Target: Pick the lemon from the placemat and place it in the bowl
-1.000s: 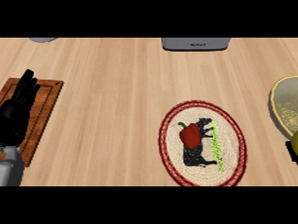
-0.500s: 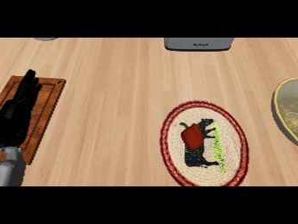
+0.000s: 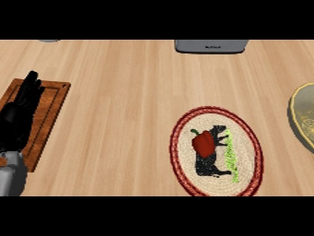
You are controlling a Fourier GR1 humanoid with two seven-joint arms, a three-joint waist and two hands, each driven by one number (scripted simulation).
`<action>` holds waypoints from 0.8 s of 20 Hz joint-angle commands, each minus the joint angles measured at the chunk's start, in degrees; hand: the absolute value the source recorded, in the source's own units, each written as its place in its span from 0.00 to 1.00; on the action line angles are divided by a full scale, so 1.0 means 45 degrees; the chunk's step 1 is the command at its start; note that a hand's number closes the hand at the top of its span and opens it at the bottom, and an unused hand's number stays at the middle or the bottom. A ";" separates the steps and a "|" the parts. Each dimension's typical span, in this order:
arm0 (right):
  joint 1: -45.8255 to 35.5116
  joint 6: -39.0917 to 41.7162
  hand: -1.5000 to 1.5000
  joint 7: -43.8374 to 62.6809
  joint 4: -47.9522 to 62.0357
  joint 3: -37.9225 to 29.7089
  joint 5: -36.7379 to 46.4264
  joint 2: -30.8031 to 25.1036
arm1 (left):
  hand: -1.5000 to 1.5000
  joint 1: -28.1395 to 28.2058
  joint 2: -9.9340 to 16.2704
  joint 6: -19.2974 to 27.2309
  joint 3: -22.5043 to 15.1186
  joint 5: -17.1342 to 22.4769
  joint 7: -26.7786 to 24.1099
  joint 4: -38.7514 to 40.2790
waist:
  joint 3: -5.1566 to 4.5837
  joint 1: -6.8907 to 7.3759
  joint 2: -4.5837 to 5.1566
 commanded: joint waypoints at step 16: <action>-0.2298 0.0987 0.00 -0.4604 0.9648 -0.1650 -0.1165 -0.1891 | 0.50 -0.0050 -0.0111 0.0158 0.0002 -0.0162 0.0562 -0.0763 | 0.0029 0.0049 0.0003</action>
